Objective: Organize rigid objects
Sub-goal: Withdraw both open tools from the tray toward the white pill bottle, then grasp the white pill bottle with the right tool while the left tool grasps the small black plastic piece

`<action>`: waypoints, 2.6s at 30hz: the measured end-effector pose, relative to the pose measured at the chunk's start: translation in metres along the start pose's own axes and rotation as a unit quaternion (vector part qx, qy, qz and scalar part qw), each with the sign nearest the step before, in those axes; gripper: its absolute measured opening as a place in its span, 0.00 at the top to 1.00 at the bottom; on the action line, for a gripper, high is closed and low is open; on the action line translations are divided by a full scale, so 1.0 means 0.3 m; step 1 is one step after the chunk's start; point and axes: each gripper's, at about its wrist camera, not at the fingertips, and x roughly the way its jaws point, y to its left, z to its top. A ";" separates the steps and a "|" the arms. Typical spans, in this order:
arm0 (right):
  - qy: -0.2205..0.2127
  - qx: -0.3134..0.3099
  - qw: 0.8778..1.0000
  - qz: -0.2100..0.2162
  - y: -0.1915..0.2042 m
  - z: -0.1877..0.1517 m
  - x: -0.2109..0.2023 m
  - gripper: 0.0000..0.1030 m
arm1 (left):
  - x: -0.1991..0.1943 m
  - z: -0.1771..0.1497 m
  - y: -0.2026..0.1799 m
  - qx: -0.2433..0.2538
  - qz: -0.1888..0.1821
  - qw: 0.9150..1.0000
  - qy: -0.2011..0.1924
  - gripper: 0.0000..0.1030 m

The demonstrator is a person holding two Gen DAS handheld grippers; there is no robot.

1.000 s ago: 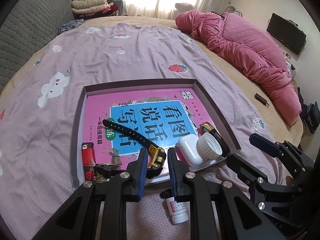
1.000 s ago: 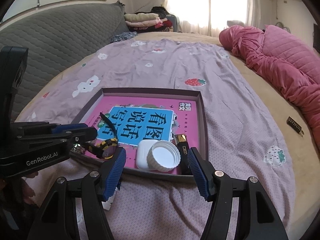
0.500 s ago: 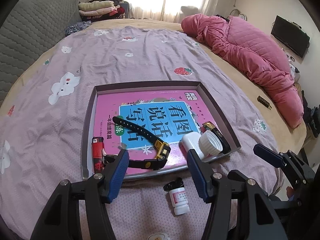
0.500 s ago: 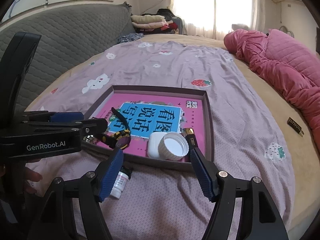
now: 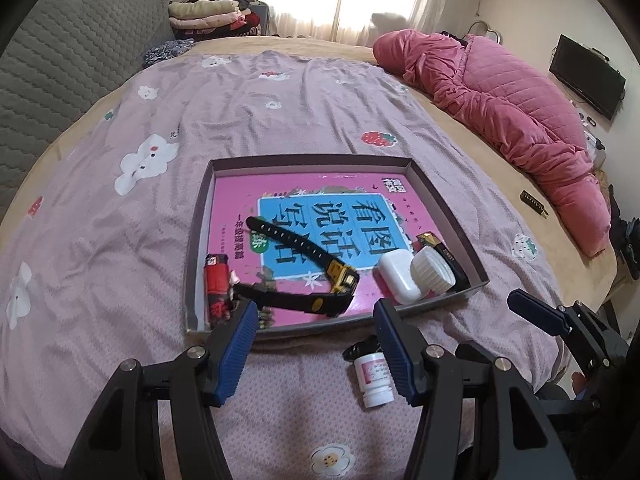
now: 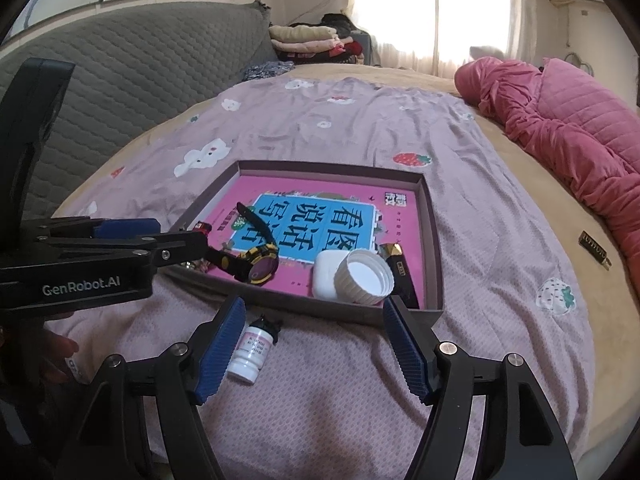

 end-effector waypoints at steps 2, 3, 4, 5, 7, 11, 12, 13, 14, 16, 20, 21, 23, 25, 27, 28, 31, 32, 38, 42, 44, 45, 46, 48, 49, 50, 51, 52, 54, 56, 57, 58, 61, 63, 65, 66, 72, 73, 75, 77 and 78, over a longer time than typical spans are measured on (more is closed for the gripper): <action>0.009 -0.003 1.000 0.000 0.008 -0.015 0.015 0.29 | 0.000 -0.010 0.009 -0.003 0.002 1.000 0.002 0.42; 0.012 -0.004 1.000 0.000 0.012 -0.021 0.021 0.29 | 0.001 -0.016 0.014 -0.003 0.002 1.000 0.003 0.42; 0.017 -0.005 1.000 0.001 0.019 -0.030 0.031 0.29 | 0.004 -0.027 0.019 -0.003 0.002 1.000 0.006 0.42; 0.023 -0.005 1.000 0.002 0.022 -0.039 0.043 0.29 | 0.005 -0.033 0.023 -0.003 0.003 1.000 0.007 0.42; 0.036 -0.004 0.999 0.007 0.034 -0.059 0.068 0.29 | 0.013 -0.049 0.031 -0.002 0.004 1.000 0.012 0.42; 0.051 -0.005 0.999 0.013 0.054 -0.081 0.100 0.29 | 0.031 -0.073 0.045 -0.006 0.002 1.000 0.024 0.42; 0.059 -0.006 0.998 0.013 0.069 -0.096 0.121 0.29 | 0.036 -0.078 0.047 -0.006 0.002 1.000 0.025 0.42; 0.061 -0.007 0.998 0.015 0.075 -0.101 0.127 0.29 | 0.040 -0.083 0.046 -0.006 0.002 1.000 0.027 0.42; 0.065 -0.009 0.998 0.017 0.084 -0.108 0.136 0.29 | 0.046 -0.087 0.048 -0.006 0.000 1.000 0.030 0.42; 0.072 -0.014 0.997 0.020 0.099 -0.120 0.154 0.29 | 0.053 -0.092 0.046 -0.005 -0.002 0.999 0.033 0.42; 0.077 -0.017 0.997 0.023 0.120 -0.131 0.183 0.29 | 0.065 -0.099 0.043 -0.004 -0.004 0.999 0.038 0.42; 0.078 -0.014 0.997 0.021 0.120 -0.132 0.191 0.29 | 0.070 -0.100 0.045 -0.004 -0.005 0.999 0.041 0.42; 0.079 -0.006 0.997 0.014 0.119 -0.133 0.207 0.29 | 0.079 -0.103 0.047 -0.002 -0.005 0.999 0.046 0.42; 0.080 0.000 0.997 0.011 0.115 -0.133 0.223 0.29 | 0.090 -0.107 0.048 -0.001 -0.004 0.999 0.052 0.42; 0.085 0.008 0.996 0.009 0.108 -0.133 0.241 0.29 | 0.097 -0.110 0.049 -0.001 -0.006 0.998 0.055 0.42; 0.087 0.013 0.996 0.009 0.104 -0.132 0.249 0.29 | 0.101 -0.112 0.048 0.000 -0.006 0.998 0.057 0.42; 0.093 0.024 0.995 0.012 0.094 -0.133 0.270 0.29 | 0.111 -0.115 0.046 0.002 -0.008 0.998 0.061 0.42; 0.094 0.025 0.995 0.012 0.093 -0.132 0.277 0.29 | 0.113 -0.115 0.045 0.003 -0.009 0.998 0.062 0.42; 0.096 0.025 0.995 0.009 0.097 -0.122 0.311 0.29 | 0.133 -0.118 0.037 0.007 -0.011 0.997 0.071 0.42; 0.094 0.022 0.995 0.010 0.097 -0.126 0.320 0.38 | 0.144 -0.118 0.029 0.013 -0.012 0.997 0.076 0.42; 0.091 0.018 0.996 0.010 0.095 -0.128 0.320 0.46 | 0.149 -0.118 0.025 0.014 -0.012 0.997 0.078 0.42; 0.091 0.018 0.996 0.011 0.092 -0.130 0.319 0.49 | 0.153 -0.119 0.023 0.015 -0.012 0.997 0.079 0.42; 0.092 0.019 0.996 0.012 0.087 -0.132 0.319 0.50 | 0.157 -0.120 0.020 0.016 -0.012 0.997 0.080 0.42; 0.091 0.021 0.996 0.014 0.076 -0.135 0.317 0.57 | 0.165 -0.120 0.015 0.017 -0.013 0.996 0.083 0.42; 0.091 0.022 0.996 0.015 0.070 -0.138 0.314 0.58 | 0.169 -0.121 0.012 0.018 -0.014 0.996 0.084 0.42; 0.091 0.023 0.996 0.016 0.064 -0.139 0.312 0.61 | 0.173 -0.122 0.010 0.019 -0.014 0.996 0.085 0.42; 0.090 0.023 0.996 0.016 0.058 -0.141 0.310 0.64 | 0.179 -0.123 0.005 0.021 -0.014 0.996 0.087 0.42; 0.090 0.024 0.996 0.016 0.052 -0.142 0.308 0.65 | 0.182 -0.125 0.004 0.022 -0.015 0.996 0.088 0.42; 0.090 0.024 0.996 0.016 0.041 -0.143 0.305 0.69 | 0.190 -0.126 -0.004 0.025 -0.016 0.995 0.091 0.42; 0.090 0.017 0.996 0.012 0.034 -0.146 0.301 0.72 | 0.198 -0.127 -0.013 0.028 -0.018 0.995 0.093 0.42; 0.089 0.015 0.996 0.010 0.030 -0.147 0.298 0.73 | 0.202 -0.128 -0.019 0.031 -0.019 0.995 0.094 0.42; 0.089 0.015 0.996 0.010 0.025 -0.149 0.297 0.73 | 0.207 -0.130 -0.025 0.034 -0.021 0.995 0.095 0.42; 0.088 0.012 0.996 0.006 0.006 -0.154 0.291 0.73 | 0.223 -0.139 -0.042 0.045 -0.024 0.994 0.099 0.42; 0.088 0.008 0.996 0.001 -0.005 -0.156 0.288 0.73 | 0.233 -0.145 -0.052 0.051 -0.029 0.993 0.102 0.42; 0.088 0.012 0.996 0.000 -0.028 -0.161 0.284 0.74 | 0.241 -0.147 -0.064 0.055 -0.033 0.992 0.105 0.42; 0.088 0.012 0.996 0.000 -0.036 -0.163 0.283 0.74 | 0.244 -0.146 -0.071 0.056 -0.036 0.992 0.106 0.42; 0.088 0.027 0.996 -0.008 -0.100 -0.171 0.272 0.74 | 0.263 -0.126 -0.134 0.082 -0.052 0.990 0.102 0.42; 0.088 0.031 0.996 -0.010 -0.110 -0.172 0.269 0.74 | 0.269 -0.123 -0.147 0.086 -0.054 0.990 0.102 0.42; 0.088 0.042 0.995 -0.014 -0.137 -0.175 0.264 0.74 | 0.281 -0.118 -0.161 0.087 -0.059 0.989 0.105 0.42; 0.088 0.053 0.995 -0.017 -0.163 -0.176 0.260 0.74 | 0.293 -0.113 -0.170 0.080 -0.066 0.988 0.110 0.42; 0.088 0.056 0.994 -0.018 -0.170 -0.178 0.257 0.74 | 0.301 -0.112 -0.173 0.076 -0.069 0.988 0.112 0.42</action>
